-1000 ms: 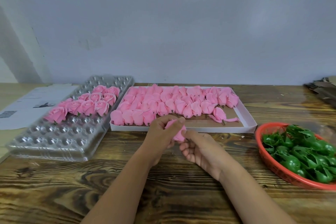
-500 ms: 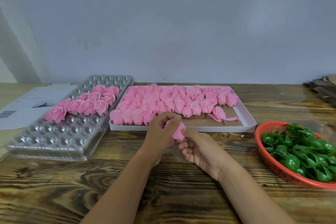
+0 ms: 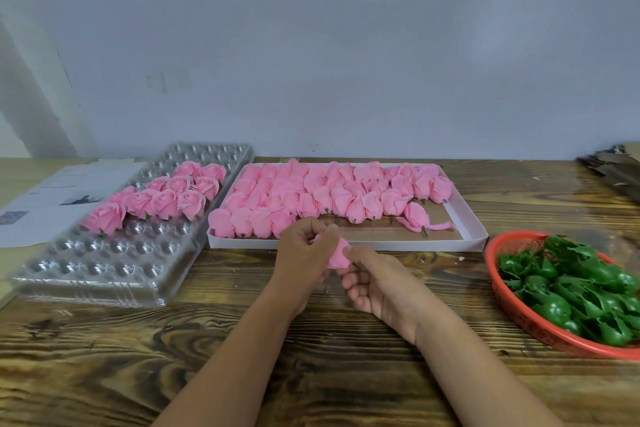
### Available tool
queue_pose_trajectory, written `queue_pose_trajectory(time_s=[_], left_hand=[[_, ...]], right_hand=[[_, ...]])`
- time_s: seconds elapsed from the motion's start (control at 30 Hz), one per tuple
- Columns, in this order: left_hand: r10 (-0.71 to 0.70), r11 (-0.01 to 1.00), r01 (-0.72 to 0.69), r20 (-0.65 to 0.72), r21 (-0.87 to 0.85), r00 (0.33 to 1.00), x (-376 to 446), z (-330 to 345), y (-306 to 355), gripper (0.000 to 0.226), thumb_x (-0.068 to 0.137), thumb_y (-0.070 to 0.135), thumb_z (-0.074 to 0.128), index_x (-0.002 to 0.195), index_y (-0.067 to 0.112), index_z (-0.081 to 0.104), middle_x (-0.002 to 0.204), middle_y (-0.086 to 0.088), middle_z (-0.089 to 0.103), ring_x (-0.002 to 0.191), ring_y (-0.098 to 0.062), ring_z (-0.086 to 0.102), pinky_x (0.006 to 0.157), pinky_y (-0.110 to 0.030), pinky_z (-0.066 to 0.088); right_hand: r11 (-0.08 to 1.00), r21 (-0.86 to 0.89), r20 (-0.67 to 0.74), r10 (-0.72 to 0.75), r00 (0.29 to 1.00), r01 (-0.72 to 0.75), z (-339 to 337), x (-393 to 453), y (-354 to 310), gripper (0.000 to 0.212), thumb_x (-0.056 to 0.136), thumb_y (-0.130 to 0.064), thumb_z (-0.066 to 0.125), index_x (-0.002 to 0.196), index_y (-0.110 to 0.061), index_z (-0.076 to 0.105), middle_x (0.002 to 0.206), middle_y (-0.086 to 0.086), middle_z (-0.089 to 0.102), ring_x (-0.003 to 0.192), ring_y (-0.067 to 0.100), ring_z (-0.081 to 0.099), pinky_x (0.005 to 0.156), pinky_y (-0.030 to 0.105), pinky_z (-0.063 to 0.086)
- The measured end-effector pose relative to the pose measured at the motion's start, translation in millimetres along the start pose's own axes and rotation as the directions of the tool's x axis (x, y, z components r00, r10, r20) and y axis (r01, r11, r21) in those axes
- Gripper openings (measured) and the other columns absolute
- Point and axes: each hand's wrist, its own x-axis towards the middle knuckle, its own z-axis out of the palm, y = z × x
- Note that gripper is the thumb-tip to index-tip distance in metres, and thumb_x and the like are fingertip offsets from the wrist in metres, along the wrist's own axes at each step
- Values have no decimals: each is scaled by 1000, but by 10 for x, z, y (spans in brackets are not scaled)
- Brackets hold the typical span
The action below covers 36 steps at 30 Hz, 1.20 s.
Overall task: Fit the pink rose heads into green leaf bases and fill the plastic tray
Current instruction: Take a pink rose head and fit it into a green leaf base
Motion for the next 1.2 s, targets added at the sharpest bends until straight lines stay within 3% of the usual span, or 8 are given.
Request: queue_pose_trajectory(time_s=[0.17,0.3,0.4,0.6,0.8,0.93,1.07,1.2], left_hand=[[-83,993,78,-59,-83,995,15,9,-12,26,99,11,61,73,10,60,65,-3,60,45,-6,49,36,-19,35],[-137,972,118,-82,-205,987,50,2,-22,30,101,12,58,71,9,55,74,-10,62,44,-6,45,36,-17,33],[-162,961,135,-97,-243,982,75,-11,-43,30,101,13,57,71,8,52,81,-16,57,44,-7,41,36,-17,31],[-197,956,175,-74,-235,978,66,3,-80,29,101,13,58,73,7,52,98,-20,58,44,-3,47,36,-15,31],[-225,950,202,-74,-237,972,74,6,-77,27,101,14,58,75,6,53,101,-19,57,45,-4,48,36,-15,31],[-236,950,215,-71,-226,969,72,14,-81,23,101,15,58,80,6,55,99,-19,56,43,-3,46,36,-16,31],[-234,954,213,-75,-212,969,74,28,-90,25,101,14,57,78,6,54,98,-18,56,47,-5,42,37,-17,30],[-235,958,217,-77,-188,969,61,40,-94,30,100,14,59,72,8,54,101,-20,57,52,-8,45,37,-17,31]], right_hand=[[997,-74,-25,-5,1000,3,32,3,-26,52,77,-65,59,71,-15,74,63,2,61,50,11,52,46,21,43],[991,-131,-91,-5,996,-7,-51,-40,-53,76,97,-65,29,66,-13,76,61,4,60,46,12,50,44,22,40],[943,-334,-164,-49,985,-9,-170,-249,-141,63,101,-51,38,63,-16,73,59,2,61,45,10,47,43,21,37],[537,-841,-110,-287,951,65,-765,-935,-612,21,88,-47,62,78,-31,73,65,-5,71,48,4,54,49,17,42],[276,-916,-401,-560,725,-293,-1926,-1171,-990,3,77,-35,75,77,-36,72,61,-19,68,62,6,66,60,31,54],[136,-922,-382,-473,794,-363,-2078,-1107,-931,16,72,-35,83,74,-44,70,59,-29,65,67,0,64,58,24,47],[40,-957,-256,-592,764,-289,-1848,-1033,-931,17,76,-42,78,77,-47,62,72,-27,60,67,-6,52,54,19,34],[81,-987,-163,-516,841,-141,-1600,-932,-875,11,79,-41,77,81,-46,67,67,-28,58,67,-8,53,56,11,33]])
